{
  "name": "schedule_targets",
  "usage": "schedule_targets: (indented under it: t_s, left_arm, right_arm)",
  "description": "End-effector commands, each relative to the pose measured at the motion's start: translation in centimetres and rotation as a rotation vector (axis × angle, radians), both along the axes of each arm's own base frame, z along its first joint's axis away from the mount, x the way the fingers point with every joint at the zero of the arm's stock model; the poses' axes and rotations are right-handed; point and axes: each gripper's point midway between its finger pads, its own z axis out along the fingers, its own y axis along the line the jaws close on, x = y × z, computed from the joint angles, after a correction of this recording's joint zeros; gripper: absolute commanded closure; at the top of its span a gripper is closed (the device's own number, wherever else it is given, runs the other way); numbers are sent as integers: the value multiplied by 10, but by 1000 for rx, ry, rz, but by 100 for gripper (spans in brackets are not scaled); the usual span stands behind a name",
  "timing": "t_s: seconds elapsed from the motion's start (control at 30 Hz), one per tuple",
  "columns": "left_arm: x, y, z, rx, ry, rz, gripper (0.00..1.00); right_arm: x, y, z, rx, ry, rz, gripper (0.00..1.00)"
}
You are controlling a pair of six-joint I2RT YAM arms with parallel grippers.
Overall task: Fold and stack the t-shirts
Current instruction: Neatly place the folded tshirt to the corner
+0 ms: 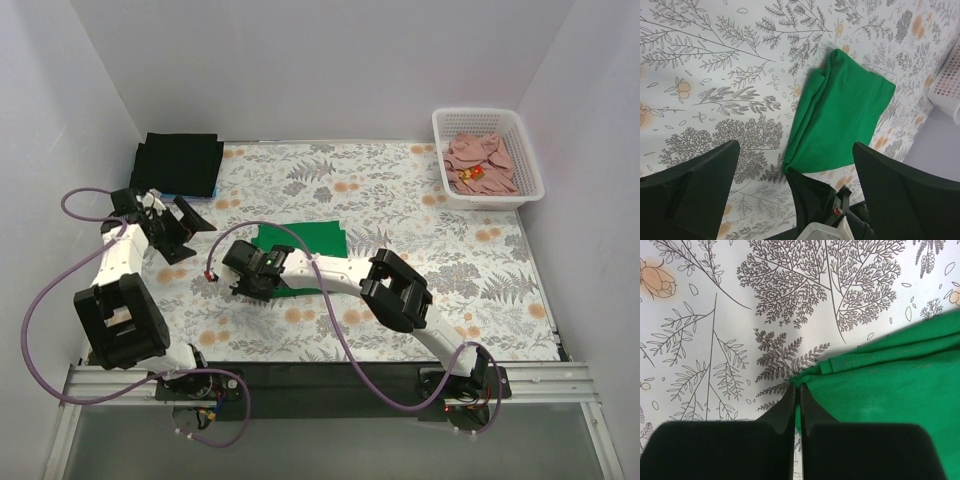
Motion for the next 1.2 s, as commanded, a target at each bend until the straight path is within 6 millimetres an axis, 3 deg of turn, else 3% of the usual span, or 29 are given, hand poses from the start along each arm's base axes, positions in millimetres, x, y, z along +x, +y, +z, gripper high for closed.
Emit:
schedule_targets:
  t_s: [0.0, 0.2, 0.33, 0.5, 0.63, 0.77, 0.87, 0.97, 1.17]
  left_arm:
    - [-7, -12, -10, -91, 25, -12, 5]
    - [-12, -32, -23, -225, 21, -28, 10]
    - [-12, -36, -27, -262, 10, -9, 11]
    - [-20, -42, -32, -282, 15, 10, 11]
    - [-36, -62, -51, -325, 88, 23, 11]
    - [-30, -82, -55, -358, 44, 45, 2]
    - [-20, -99, -56, -334, 6, 46, 2]
    - [-10, -105, -62, -362, 9, 92, 2]
    - [-9, -113, -84, -366, 58, 124, 2]
  right_arm:
    - [6, 3, 5, 15, 13, -10, 99]
    - [25, 2, 52, 117, 14, -35, 99]
    - [25, 6, 88, 217, 69, -19, 99]
    - [26, 10, 113, 280, 78, -6, 99]
    - [37, 13, 119, 304, 71, -22, 99]
    - [41, 15, 118, 307, 72, -29, 99]
    - [43, 15, 117, 305, 69, -32, 99]
    - [43, 16, 112, 300, 76, -32, 99]
    - [40, 15, 105, 289, 96, -34, 99]
